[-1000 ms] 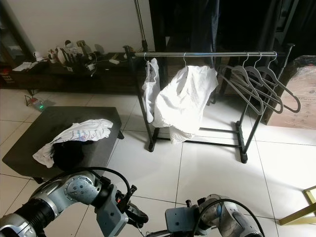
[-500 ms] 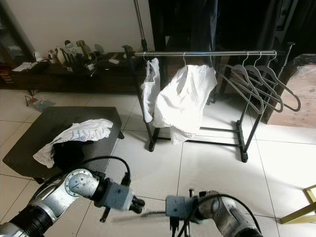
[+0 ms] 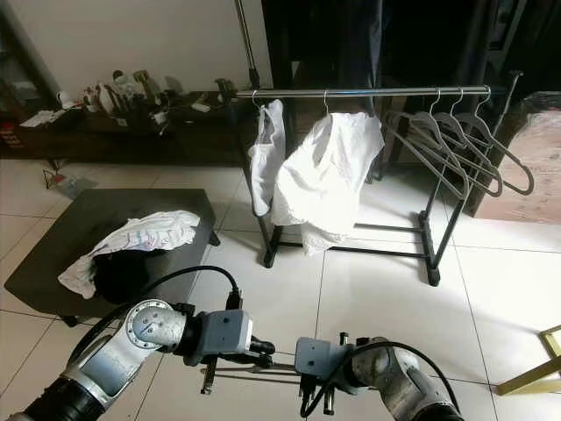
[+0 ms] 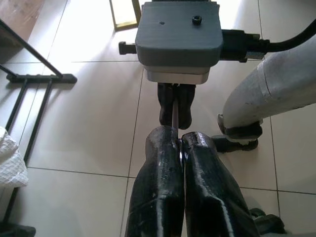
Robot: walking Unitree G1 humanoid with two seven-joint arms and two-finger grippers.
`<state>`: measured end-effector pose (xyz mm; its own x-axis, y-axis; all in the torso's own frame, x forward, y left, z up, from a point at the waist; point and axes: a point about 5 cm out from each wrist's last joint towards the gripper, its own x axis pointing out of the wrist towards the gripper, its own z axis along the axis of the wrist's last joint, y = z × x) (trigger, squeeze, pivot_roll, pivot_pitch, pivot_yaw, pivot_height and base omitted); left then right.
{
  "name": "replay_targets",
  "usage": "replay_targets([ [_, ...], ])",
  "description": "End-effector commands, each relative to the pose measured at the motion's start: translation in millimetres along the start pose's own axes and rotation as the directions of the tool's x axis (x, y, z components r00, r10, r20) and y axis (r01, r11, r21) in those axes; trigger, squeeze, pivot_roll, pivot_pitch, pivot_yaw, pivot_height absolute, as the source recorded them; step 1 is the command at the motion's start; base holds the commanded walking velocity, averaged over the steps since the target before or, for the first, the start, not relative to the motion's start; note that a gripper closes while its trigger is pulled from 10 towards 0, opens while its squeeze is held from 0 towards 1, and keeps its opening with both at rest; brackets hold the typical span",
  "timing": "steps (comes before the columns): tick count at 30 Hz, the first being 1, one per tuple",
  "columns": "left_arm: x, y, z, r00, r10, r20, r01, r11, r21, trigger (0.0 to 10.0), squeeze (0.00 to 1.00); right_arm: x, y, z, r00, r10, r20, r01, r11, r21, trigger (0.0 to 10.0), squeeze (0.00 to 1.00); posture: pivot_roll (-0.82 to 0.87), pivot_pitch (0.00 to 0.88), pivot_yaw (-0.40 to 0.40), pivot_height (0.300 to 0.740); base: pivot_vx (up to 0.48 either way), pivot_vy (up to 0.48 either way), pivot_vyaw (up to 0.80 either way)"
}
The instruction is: Hang hanger
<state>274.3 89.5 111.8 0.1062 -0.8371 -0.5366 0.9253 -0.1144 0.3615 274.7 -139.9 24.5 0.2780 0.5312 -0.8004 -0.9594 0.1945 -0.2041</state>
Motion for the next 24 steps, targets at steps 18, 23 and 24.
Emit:
replay_targets([
  [18,-42.1,-9.5,-8.1,1.000,-0.019,-0.024,0.017,0.997,-0.071,10.0,1.00,8.7,33.2,-13.5,0.981,0.193,0.012,-0.193,0.981,0.019,10.0,0.00,-0.09,0.094,0.110,0.740,0.000,0.000,0.00],
  [23,-41.3,-5.4,-7.2,1.000,0.015,-0.016,-0.017,0.997,-0.073,10.0,1.00,9.5,31.6,-13.4,0.985,0.173,0.021,-0.173,0.984,0.035,10.0,0.00,-0.10,0.094,0.108,0.740,0.000,0.000,0.00],
  [24,-43.3,-0.7,-7.2,0.998,0.061,-0.009,-0.061,0.994,-0.086,10.0,1.00,11.0,30.0,-16.0,0.990,0.142,0.021,-0.143,0.988,0.063,10.0,0.00,-0.10,0.091,0.107,0.740,0.000,0.000,0.00],
])
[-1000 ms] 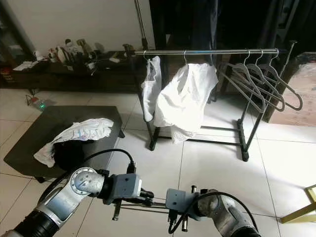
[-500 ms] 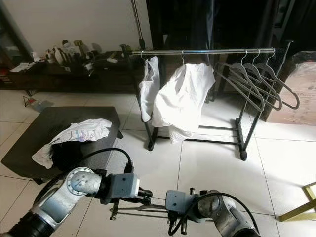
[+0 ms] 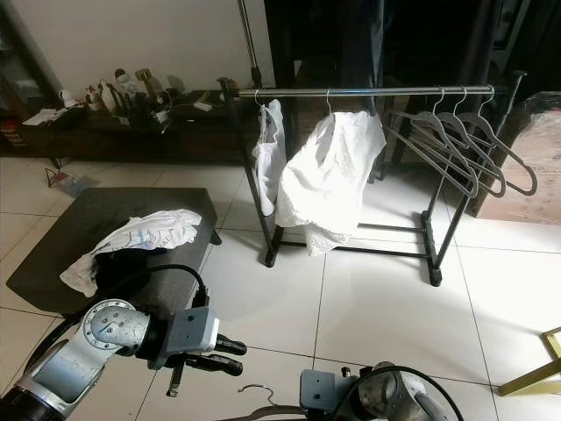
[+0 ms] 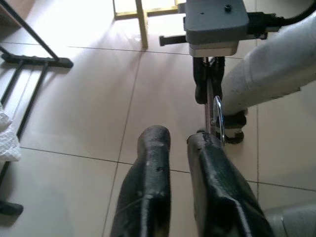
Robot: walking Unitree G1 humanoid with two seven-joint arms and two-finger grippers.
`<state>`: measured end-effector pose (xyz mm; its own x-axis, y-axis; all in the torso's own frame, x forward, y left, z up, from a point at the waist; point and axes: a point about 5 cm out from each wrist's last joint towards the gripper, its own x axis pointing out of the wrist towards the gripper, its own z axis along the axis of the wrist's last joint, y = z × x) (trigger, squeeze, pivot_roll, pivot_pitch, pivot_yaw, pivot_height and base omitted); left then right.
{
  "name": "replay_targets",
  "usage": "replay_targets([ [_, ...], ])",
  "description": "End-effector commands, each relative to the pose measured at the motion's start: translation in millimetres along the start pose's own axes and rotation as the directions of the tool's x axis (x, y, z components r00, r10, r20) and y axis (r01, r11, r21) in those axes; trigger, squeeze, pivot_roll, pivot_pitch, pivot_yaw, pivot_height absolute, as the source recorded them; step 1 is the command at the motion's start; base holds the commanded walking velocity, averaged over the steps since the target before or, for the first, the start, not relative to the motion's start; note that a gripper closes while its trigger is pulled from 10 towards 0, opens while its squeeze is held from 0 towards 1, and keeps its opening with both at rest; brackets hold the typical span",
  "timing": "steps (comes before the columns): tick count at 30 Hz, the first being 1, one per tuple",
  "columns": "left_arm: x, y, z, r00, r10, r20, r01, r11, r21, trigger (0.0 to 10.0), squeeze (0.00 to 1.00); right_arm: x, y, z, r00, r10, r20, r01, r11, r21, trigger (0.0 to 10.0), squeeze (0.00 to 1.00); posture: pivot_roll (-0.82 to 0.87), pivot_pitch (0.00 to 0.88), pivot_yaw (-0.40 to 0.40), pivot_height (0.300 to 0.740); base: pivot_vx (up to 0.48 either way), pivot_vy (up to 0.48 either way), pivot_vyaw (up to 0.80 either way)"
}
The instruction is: Hang hanger
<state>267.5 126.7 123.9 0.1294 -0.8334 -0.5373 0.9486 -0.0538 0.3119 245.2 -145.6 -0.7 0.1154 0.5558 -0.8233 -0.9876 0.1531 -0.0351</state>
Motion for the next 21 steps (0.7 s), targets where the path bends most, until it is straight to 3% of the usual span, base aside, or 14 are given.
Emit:
replay_targets([
  [1,-4.9,5.5,1.4,0.999,0.040,0.005,-0.040,0.999,-0.008,10.0,1.00,1.7,-2.4,4.4,0.999,-0.023,0.023,0.022,1.000,0.003,10.0,0.00,-0.10,0.091,0.107,0.740,0.000,0.000,0.00],
  [4,-11.3,17.3,-1.1,0.982,0.188,0.026,-0.186,0.980,-0.065,10.0,1.00,5.8,-7.2,-2.2,0.993,-0.119,0.025,0.117,0.989,0.088,10.0,0.00,-0.10,0.090,0.107,0.740,0.000,0.000,0.00],
  [6,-18.7,27.3,-7.6,0.922,0.383,0.045,-0.370,0.911,-0.182,10.0,1.00,10.1,-10.4,-8.7,0.976,-0.217,0.023,0.208,0.958,0.196,10.0,0.00,-0.09,0.088,0.107,0.740,0.000,0.000,0.00],
  [8,-18.7,27.3,-7.6,0.922,0.383,0.045,-0.370,0.911,-0.182,10.0,1.00,10.1,-10.4,-8.7,0.976,-0.217,0.023,0.208,0.958,0.196,10.0,0.00,-0.09,0.088,0.107,0.740,0.000,0.000,0.00],
  [9,-23.4,29.5,-21.6,0.851,0.526,0.009,-0.502,0.817,-0.283,10.0,1.00,13.5,-11.2,-12.7,0.958,-0.286,0.022,0.268,0.919,0.289,10.0,0.00,-0.09,0.088,0.103,0.740,0.000,0.000,0.00],
  [10,-23.4,29.5,-21.6,0.851,0.526,0.009,-0.502,0.817,-0.283,10.0,1.00,13.5,-11.2,-12.7,0.958,-0.286,0.022,0.268,0.919,0.289,10.0,0.00,-0.09,0.088,0.103,0.740,0.000,0.000,0.00],
  [11,-26.6,19.4,-45.4,0.778,0.623,-0.087,-0.606,0.704,-0.370,10.0,1.00,17.0,-11.1,-18.8,0.928,-0.372,0.004,0.337,0.847,0.411,10.0,0.00,-0.08,0.089,0.098,0.740,0.000,0.000,0.00],
  [12,-26.6,19.4,-45.4,0.778,0.623,-0.087,-0.606,0.704,-0.370,10.0,1.00,17.0,-11.1,-18.8,0.928,-0.372,0.004,0.337,0.847,0.411,10.0,0.00,-0.08,0.089,0.098,0.740,0.000,0.000,0.00],
  [15,-34.4,-22.0,-105.9,0.578,0.717,-0.390,-0.794,0.383,-0.472,10.0,1.00,23.3,-4.5,-38.3,0.840,-0.532,-0.108,0.424,0.518,0.743,10.0,0.00,-0.07,0.086,0.094,0.740,0.000,0.000,0.00],
  [16,-34.4,-22.0,-105.9,0.578,0.717,-0.390,-0.794,0.383,-0.472,10.0,1.00,23.3,-4.5,-38.3,0.840,-0.532,-0.108,0.424,0.518,0.743,10.0,0.00,-0.07,0.086,0.094,0.740,0.000,0.000,0.00],
  [18,-35.6,-29.5,-115.8,0.543,0.712,-0.444,-0.818,0.330,-0.471,10.0,1.00,23.9,-2.6,-42.3,0.823,-0.550,-0.139,0.429,0.443,0.787,10.0,0.00,-0.07,0.086,0.094,0.740,0.000,0.000,0.00],
  [19,-35.7,-42.4,-131.8,0.517,0.681,-0.519,-0.833,0.260,-0.488,10.0,0.97,24.7,2.0,-49.4,0.804,-0.565,-0.184,0.430,0.338,0.837,10.0,0.00,-0.06,0.079,0.091,0.740,0.000,0.000,0.00],
  [20,-33.0,-58.9,-147.5,0.506,0.627,-0.592,-0.841,0.205,-0.501,10.0,0.00,26.2,8.7,-57.4,0.787,-0.571,-0.236,0.413,0.202,0.888,10.0,0.00,-0.06,0.073,0.088,0.740,0.000,0.000,0.00],
  [21,-33.0,-58.9,-147.5,0.506,0.627,-0.592,-0.841,0.205,-0.501,10.0,0.00,26.2,8.7,-57.4,0.787,-0.571,-0.236,0.413,0.202,0.888,10.0,0.00,-0.06,0.073,0.088,0.740,0.000,0.000,0.00],
])
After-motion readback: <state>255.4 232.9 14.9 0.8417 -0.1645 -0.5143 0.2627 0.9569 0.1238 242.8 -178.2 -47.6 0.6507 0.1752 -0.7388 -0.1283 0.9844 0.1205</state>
